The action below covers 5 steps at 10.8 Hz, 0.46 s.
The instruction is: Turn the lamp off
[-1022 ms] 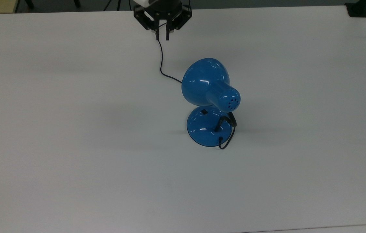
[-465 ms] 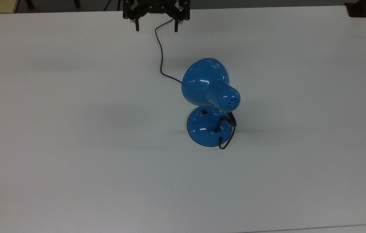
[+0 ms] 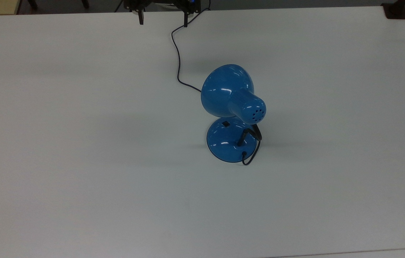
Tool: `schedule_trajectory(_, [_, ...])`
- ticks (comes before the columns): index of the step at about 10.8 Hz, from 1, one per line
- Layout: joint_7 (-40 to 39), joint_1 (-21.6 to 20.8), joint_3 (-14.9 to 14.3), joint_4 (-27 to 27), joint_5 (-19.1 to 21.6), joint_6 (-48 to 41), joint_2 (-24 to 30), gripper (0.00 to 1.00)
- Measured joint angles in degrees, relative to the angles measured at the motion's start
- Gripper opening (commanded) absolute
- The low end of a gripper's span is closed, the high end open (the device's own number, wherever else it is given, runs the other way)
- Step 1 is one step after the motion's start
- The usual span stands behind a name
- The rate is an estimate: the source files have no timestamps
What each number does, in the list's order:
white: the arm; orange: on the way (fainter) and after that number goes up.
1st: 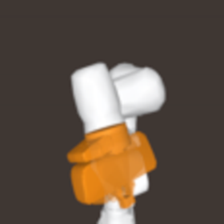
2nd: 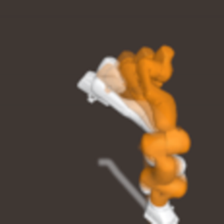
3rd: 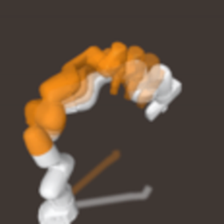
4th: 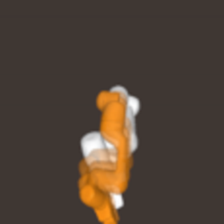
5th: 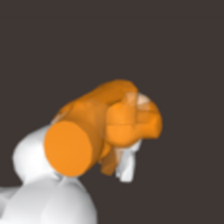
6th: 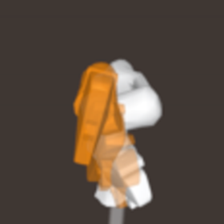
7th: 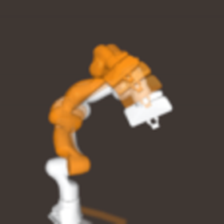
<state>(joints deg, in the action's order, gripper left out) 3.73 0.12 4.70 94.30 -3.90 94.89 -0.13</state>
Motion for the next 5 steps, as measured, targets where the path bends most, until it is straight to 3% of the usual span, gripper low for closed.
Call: schedule_trajectory(5, [0.00, 2.01, -0.15, -1.56, 0.00, -1.98, 0.05, 1.00])
